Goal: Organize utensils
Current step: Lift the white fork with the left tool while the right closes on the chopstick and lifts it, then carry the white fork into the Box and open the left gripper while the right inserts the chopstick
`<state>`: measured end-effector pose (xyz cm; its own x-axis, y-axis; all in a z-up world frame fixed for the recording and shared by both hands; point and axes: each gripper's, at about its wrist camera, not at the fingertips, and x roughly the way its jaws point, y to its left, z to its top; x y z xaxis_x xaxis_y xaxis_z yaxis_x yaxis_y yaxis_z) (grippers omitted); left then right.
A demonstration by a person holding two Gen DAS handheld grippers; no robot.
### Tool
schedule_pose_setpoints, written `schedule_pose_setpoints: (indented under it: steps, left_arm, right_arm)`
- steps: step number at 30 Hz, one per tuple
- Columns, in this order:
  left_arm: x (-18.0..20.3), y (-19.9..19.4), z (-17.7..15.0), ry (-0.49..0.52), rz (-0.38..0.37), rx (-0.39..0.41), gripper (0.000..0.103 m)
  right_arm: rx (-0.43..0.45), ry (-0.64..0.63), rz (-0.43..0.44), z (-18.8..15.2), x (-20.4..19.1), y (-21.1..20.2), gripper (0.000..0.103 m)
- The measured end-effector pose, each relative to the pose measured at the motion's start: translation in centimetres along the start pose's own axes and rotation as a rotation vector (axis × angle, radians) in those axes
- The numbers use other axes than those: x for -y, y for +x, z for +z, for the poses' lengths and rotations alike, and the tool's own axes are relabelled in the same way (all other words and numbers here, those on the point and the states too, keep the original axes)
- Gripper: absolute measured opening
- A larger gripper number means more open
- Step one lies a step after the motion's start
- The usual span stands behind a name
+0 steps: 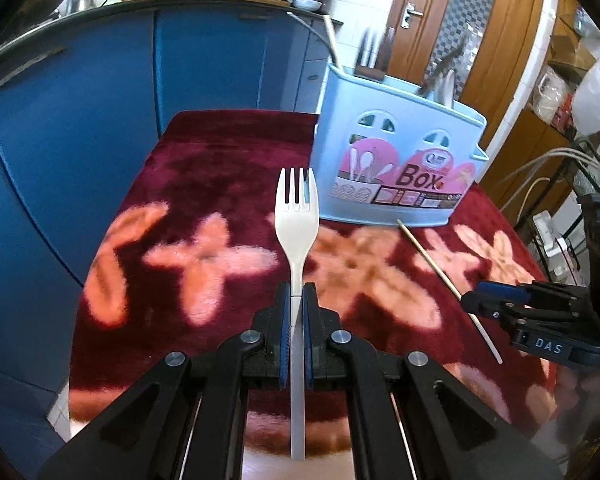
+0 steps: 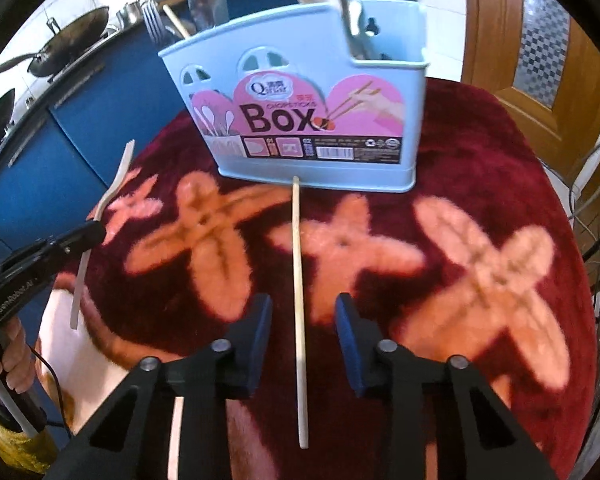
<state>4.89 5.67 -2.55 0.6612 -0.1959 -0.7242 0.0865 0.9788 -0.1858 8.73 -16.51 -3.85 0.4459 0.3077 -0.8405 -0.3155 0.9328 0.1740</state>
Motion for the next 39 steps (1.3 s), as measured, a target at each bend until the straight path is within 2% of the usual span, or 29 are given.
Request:
schedule_pose_setpoints:
  steps: [8,13,17,24,31,39]
  left_arm:
    - [-0.6,0.0,-0.1,-0.026,-0.027,0.008,0.004]
    - [-0.8,-0.3,-0.2,-0.034,-0.038,0.019,0.004]
    - [-0.6,-0.7,-0.1,-0.041,-0.051,0.029,0.004]
    - [-0.1,-1.8,0.2,-0.037,-0.073,0.062,0.004]
    - [1.0,-3.5,0.9,-0.019,-0.112,0.131,0.004]
    - [2.5,-4.4,2.9,-0.013,-0.156,0.194,0.004]
  right_arm:
    - [-0.117,-0.032,-0.009,1.9,-0.6,2.6,0.013]
    - [-0.165,-0.018,0.01,2.4,-0.2,3.3,0.009]
    - [-0.155,0.024,0.05,2.2,0.6,2.8,0.006]
    - [-0.08,0.12,0.149,0.2,2.2,0.0,0.006]
    - [0.072,0.165,0.206,-1.7,3.2,-4.2,0.006]
    - [0.25,0.19,0.25,-1.1,3.6,-7.7,0.006]
